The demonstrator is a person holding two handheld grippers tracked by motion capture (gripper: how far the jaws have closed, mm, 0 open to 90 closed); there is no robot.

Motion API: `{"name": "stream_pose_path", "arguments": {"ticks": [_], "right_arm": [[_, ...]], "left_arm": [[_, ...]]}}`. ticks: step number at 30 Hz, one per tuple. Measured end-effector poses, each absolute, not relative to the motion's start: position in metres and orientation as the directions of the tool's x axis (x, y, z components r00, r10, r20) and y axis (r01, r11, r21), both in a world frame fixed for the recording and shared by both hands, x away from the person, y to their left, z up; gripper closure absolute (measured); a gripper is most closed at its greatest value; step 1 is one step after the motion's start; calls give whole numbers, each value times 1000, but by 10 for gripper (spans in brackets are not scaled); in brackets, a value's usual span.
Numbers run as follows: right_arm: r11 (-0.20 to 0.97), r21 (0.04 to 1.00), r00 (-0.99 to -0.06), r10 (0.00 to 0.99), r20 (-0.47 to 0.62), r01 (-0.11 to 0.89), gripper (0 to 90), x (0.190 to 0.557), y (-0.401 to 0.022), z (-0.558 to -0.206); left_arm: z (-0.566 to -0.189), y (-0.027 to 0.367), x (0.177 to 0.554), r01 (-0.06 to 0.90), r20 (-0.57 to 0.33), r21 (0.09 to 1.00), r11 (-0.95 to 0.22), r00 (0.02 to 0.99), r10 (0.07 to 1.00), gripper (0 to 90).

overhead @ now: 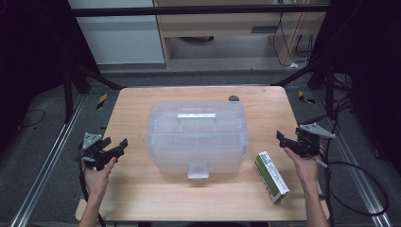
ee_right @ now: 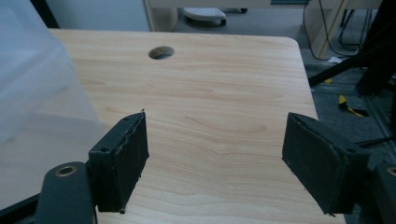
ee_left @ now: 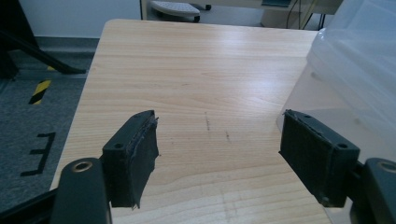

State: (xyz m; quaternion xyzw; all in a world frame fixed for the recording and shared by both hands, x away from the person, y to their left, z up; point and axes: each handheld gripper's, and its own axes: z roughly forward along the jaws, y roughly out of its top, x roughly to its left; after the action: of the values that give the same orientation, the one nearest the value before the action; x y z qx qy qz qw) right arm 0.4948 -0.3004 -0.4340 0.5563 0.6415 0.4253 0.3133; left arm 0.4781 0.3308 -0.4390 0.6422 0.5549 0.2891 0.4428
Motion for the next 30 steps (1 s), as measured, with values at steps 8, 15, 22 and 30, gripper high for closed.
{"name": "stream_pose_path", "arguments": {"ticks": [8, 15, 22, 30], "right_arm": [[68, 898, -236, 971, 40, 435, 229, 488, -296, -427], [91, 881, -246, 969, 29, 464, 229, 487, -292, -424], [110, 877, -276, 961, 27, 468, 222, 487, -286, -423], [126, 875, -285, 958, 14, 467, 215, 486, -285, -422]], "left_arm": [[-427, 327, 473, 441, -93, 897, -29, 253, 963, 298], [-408, 324, 465, 397, -73, 916, -50, 288, 955, 312], [-389, 313, 459, 375, -30, 921, -106, 340, 940, 312], [-374, 301, 452, 340, 14, 927, -158, 391, 920, 311]]}}
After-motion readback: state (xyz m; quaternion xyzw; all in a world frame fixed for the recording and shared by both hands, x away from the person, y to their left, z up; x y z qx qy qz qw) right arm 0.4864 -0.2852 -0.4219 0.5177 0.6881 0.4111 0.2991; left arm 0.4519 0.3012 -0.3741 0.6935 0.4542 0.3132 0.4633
